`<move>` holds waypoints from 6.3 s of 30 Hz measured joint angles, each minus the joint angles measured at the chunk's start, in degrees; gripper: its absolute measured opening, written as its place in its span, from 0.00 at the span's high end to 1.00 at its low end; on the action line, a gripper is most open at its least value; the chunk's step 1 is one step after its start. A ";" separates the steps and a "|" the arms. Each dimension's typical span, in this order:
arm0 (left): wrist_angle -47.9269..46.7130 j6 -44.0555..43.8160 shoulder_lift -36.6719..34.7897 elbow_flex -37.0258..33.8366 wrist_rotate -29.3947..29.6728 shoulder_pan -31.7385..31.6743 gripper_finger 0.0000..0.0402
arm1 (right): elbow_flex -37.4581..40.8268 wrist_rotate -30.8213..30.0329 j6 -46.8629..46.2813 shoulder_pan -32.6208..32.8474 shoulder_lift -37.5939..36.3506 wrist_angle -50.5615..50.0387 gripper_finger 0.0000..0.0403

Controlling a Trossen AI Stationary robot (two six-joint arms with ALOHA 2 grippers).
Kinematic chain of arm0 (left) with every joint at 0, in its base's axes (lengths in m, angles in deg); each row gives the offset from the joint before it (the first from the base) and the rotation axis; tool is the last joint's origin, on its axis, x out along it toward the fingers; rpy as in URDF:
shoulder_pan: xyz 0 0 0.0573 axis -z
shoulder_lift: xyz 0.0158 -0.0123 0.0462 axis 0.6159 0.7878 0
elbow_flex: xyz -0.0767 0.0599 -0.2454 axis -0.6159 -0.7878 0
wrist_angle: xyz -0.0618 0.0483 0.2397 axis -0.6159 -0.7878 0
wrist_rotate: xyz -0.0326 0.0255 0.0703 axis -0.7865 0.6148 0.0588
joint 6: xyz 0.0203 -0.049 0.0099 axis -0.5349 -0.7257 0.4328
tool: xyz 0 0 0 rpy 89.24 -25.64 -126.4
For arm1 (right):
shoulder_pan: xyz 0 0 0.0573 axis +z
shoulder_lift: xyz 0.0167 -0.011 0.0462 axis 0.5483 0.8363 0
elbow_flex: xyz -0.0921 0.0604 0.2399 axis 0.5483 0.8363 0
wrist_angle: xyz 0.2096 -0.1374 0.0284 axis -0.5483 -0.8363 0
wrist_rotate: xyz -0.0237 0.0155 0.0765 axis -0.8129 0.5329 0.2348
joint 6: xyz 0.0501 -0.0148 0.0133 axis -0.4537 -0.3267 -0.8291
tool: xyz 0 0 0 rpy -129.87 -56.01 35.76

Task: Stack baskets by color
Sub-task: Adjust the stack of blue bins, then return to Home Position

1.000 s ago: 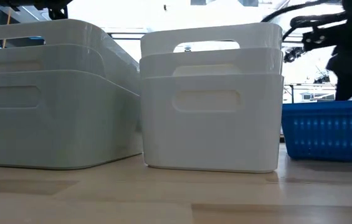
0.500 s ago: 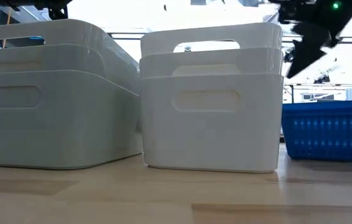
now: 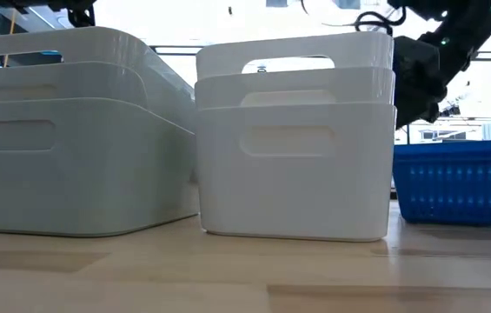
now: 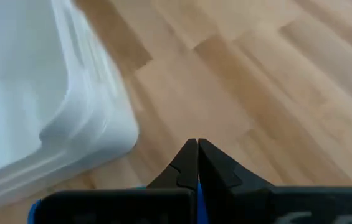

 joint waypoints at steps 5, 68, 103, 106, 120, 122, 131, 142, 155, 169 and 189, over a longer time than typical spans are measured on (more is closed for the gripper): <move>0.14 -0.04 -0.01 0.00 0.00 0.00 1.00 | -2.66 1.04 0.55 2.40 7.30 4.70 1.00; -0.99 2.06 0.04 0.01 1.70 -2.86 1.00 | 4.77 -2.35 36.97 1.03 -8.74 43.40 1.00; 0.82 -12.68 -13.62 -18.25 -11.12 -17.79 1.00 | 4.79 0.52 36.59 -0.32 -8.75 42.46 1.00; 0.87 -12.33 -13.68 -18.14 -10.04 -17.79 1.00 | 4.79 0.54 36.86 -0.32 -8.75 42.33 1.00; -10.83 -11.44 -15.25 -18.12 -16.73 -17.65 1.00 | 4.79 0.50 36.40 -0.32 -8.75 38.60 1.00; -12.61 -11.13 -15.65 -18.10 -16.55 -17.66 1.00 | 4.77 0.53 35.63 -0.32 -9.11 36.93 1.00; -14.19 -9.03 -16.99 -18.08 -15.56 -17.66 1.00 | 7.84 0.17 30.20 -0.30 -23.25 27.36 1.00; -11.19 -8.60 -17.03 -18.08 -15.88 -17.66 1.00 | 24.78 -0.71 26.27 -1.09 -55.03 27.19 1.00; -15.13 -10.99 -16.38 -18.08 -17.78 -17.57 1.00 | 34.12 1.77 26.23 -1.07 -60.27 27.52 1.00; -14.60 -10.48 -13.94 -18.08 -21.61 -17.25 1.00 | 34.15 2.65 30.74 -1.07 -59.72 26.77 1.00; -15.00 -12.50 -16.39 -18.08 -15.58 -17.25 1.00 | 34.19 2.64 30.59 -1.07 -59.72 26.79 1.00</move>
